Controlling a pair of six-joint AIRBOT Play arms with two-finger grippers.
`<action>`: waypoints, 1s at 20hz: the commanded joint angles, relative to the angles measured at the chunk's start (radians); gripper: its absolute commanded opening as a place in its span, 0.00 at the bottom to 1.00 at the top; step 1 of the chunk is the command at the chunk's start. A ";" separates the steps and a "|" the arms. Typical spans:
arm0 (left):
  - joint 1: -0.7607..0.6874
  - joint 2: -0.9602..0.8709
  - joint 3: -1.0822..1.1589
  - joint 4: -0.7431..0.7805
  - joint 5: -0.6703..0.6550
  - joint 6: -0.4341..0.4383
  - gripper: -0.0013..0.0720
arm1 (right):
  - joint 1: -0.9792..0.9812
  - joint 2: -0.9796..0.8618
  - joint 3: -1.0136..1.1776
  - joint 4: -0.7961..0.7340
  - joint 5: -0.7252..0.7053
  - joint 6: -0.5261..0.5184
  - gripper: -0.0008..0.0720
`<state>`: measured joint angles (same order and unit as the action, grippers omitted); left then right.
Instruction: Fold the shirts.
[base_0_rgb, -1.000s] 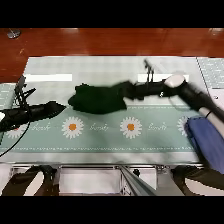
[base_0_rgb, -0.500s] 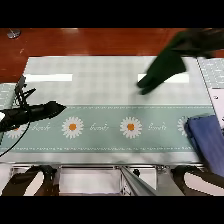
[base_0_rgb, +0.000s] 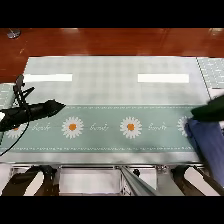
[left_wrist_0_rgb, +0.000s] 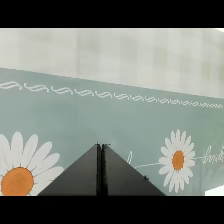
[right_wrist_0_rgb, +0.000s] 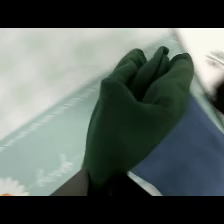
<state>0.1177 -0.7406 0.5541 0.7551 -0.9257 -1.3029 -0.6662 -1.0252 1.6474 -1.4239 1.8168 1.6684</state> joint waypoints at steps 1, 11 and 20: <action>0.000 0.000 0.000 0.000 0.018 0.000 0.06 | -0.205 0.184 -0.228 -0.190 0.040 -0.030 0.05; 0.010 -0.037 0.065 0.080 -0.092 0.098 0.05 | -0.320 0.316 -0.565 -0.336 -0.034 0.041 0.88; -0.095 -0.336 0.861 0.083 -0.156 0.011 0.05 | 0.442 -0.097 -0.012 0.264 -0.497 -0.080 0.05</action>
<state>0.0994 -0.9951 1.1824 0.8509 -1.0714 -1.2705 -0.4976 -1.0115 1.5497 -1.3716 1.4975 1.6329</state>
